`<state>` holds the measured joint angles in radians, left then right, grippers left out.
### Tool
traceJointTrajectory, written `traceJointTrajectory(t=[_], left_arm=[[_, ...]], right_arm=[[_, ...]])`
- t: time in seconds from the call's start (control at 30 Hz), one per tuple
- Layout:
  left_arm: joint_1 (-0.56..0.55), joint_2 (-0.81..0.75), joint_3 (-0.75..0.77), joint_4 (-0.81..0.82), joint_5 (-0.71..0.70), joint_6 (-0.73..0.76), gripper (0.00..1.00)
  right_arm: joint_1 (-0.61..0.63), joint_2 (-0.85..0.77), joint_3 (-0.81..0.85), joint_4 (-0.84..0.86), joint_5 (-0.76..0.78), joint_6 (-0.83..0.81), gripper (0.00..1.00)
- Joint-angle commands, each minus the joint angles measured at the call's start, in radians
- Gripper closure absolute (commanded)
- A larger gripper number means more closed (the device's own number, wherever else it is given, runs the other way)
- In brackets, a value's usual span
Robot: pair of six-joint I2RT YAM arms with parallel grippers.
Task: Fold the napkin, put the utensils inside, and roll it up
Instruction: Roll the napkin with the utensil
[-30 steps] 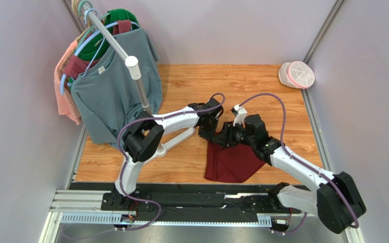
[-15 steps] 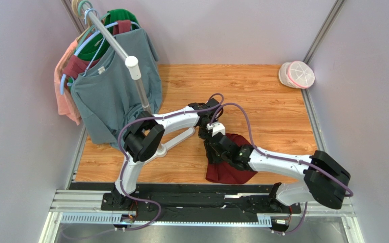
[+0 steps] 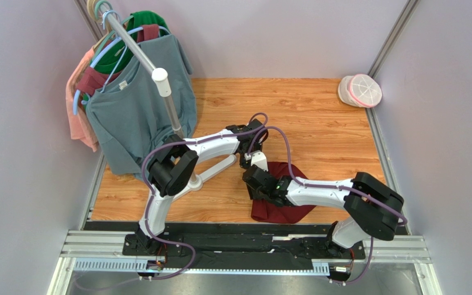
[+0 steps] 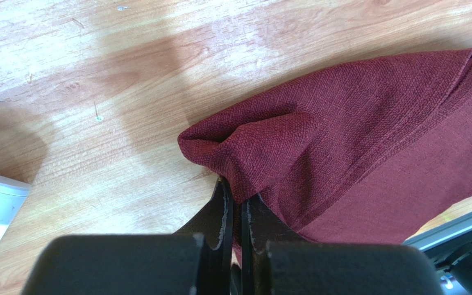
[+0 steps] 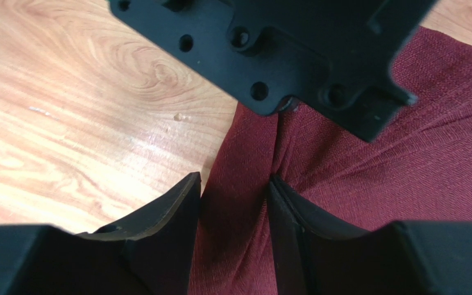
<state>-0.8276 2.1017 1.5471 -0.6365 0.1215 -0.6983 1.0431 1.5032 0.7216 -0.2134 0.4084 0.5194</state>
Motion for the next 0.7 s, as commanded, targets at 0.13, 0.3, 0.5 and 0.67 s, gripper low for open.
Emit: traceJointTrajectory(t=[0.13, 0.3, 0.5, 0.67], left_arm=[[-0.019, -0.048, -0.054, 0.004, -0.026, -0.015, 1.0], [0.005, -0.095, -0.099, 0.058, 0.006, -0.023, 0.61], [0.022, -0.184, -0.098, 0.106, 0.02, 0.014, 0.33], [0.03, -0.227, -0.094, 0.104, 0.018, 0.04, 0.31]], right_arm=[[-0.002, 0.117, 0.038, 0.025, 0.014, 0.056, 0.81], [-0.038, 0.055, -0.065, 0.109, -0.063, 0.116, 1.0], [-0.169, -0.047, -0.252, 0.371, -0.318, 0.119, 1.0], [-0.256, -0.073, -0.326, 0.534, -0.488, 0.106, 1.0]])
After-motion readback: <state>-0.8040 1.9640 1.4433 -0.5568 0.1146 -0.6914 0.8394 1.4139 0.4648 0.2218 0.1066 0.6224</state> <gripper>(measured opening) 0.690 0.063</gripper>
